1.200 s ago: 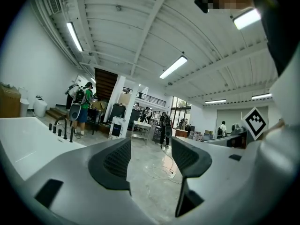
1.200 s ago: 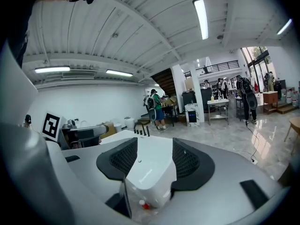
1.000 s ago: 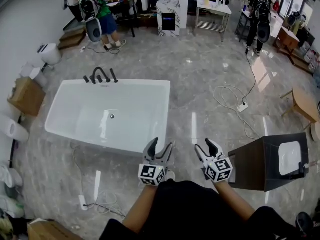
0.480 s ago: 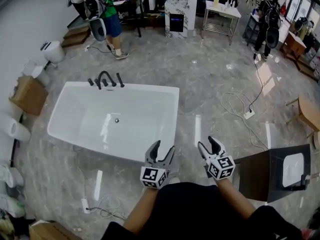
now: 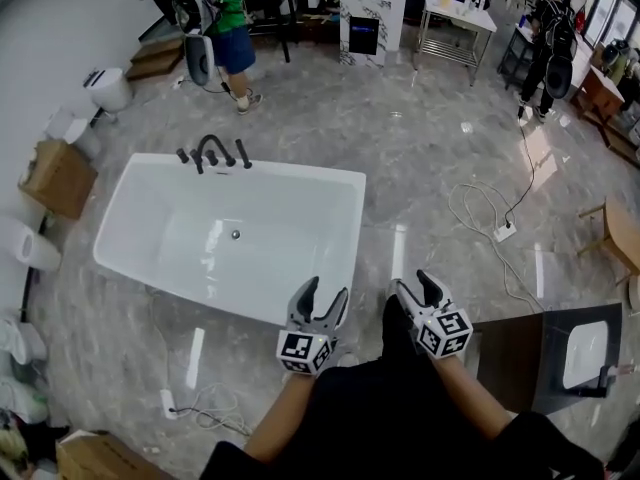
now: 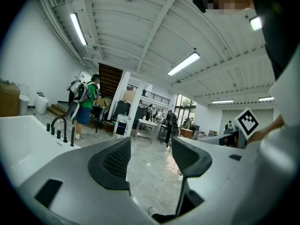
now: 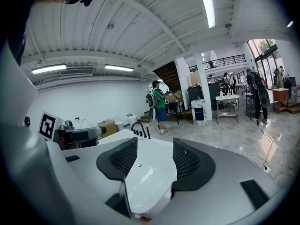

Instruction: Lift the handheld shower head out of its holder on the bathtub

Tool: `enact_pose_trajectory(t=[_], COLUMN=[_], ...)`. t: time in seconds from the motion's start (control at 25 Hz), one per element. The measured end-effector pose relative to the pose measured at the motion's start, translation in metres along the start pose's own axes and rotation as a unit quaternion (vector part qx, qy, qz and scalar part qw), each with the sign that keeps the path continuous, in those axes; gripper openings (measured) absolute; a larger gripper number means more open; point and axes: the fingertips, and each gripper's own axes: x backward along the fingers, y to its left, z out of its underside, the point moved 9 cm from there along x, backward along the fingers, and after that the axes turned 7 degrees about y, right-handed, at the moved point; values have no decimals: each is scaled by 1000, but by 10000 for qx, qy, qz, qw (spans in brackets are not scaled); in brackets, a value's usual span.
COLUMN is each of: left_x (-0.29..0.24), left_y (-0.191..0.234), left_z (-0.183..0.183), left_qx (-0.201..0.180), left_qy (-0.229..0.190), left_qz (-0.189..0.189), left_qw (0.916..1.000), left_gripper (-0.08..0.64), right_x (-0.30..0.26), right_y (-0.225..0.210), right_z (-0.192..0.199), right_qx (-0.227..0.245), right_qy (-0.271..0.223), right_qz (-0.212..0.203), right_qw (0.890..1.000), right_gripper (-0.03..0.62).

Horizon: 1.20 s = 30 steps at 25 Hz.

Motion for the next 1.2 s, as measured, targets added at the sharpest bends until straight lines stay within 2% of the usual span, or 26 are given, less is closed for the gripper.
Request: enact_pose_trajectory(t=[0.2,0.32,0.44,0.6,0.72,1.04,1.2], left_x=[-40,-70,-105,-147,-174,-234,-256], left_y=[5,12,27,57,75,106,111], left_z=[-1,-7,-16,-32,-45,-67,-77], left_qx=[-87,-110,-40,245,365,593,612], left_qy=[9,6,53,96,30,-91,-108], left_qz=[-116,-428,-800,-1198,-1517,-2101,-2310], left_qw=[9999,9990,9968,9925,9878,9758,9710], left_gripper=[252,252,252,253,253,253,253], right_x=[-43,-85,-136,-188,-221,-299,-322], right_y=[-30,-57,-80,-99,-116,-158,-173], right_z=[-15,-32,-60,-106,-127,-163,-175], right_qx=[223,255,386,849,895,1005,1359], right_qy=[37,43,72,47,132,481,598], right_qz=[-358,-731,-1246,-1797,-2135,-2641,-2772], right_qw=[9991,9970,9914,9800,9727,9580,9493], right_gripper=[207,207,207,209,209,209,209])
